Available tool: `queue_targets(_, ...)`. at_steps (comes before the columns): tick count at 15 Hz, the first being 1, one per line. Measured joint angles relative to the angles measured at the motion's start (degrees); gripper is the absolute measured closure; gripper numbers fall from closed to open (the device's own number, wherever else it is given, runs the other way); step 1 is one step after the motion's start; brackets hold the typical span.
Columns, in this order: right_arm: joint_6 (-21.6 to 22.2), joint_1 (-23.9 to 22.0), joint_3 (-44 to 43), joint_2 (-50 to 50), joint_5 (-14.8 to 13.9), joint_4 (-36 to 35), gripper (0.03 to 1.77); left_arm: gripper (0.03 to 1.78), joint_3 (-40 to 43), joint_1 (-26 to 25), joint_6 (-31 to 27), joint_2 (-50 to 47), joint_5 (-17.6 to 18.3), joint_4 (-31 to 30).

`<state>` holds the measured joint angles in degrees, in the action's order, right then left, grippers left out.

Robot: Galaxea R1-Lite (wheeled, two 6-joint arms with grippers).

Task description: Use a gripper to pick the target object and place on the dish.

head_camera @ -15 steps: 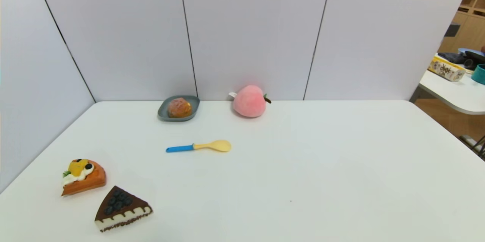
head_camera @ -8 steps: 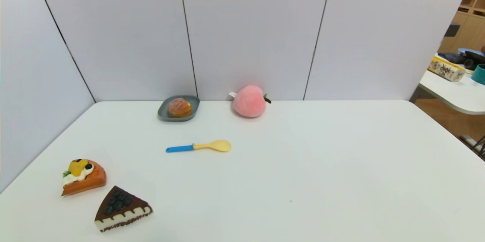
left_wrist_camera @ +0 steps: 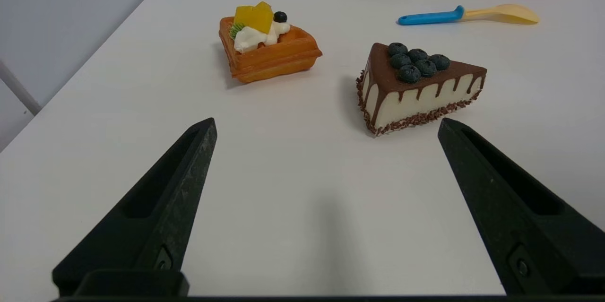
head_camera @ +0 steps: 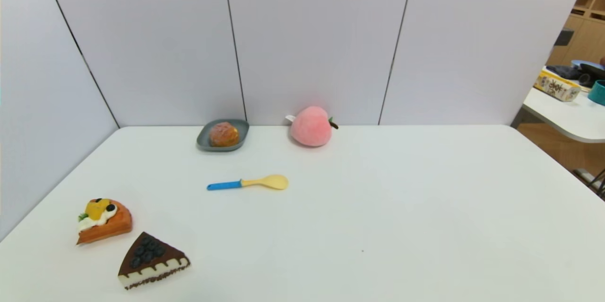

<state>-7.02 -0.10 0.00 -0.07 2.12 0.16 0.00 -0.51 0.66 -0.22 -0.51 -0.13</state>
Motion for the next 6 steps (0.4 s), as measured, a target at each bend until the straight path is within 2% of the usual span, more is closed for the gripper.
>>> queue_targets(3, 0.06, 0.0, 0.0, 0.0, -0.23, 0.0, 0.09, 0.12, 0.0, 0.05, 0.02, 0.01, 0.0, -0.02)
queue_targets(6, 2.23, 0.0, 0.0, 0.0, -0.44, -0.05, 0.09, 0.12, 0.0, 0.0, 0.0, 0.01, 0.0, -0.02)
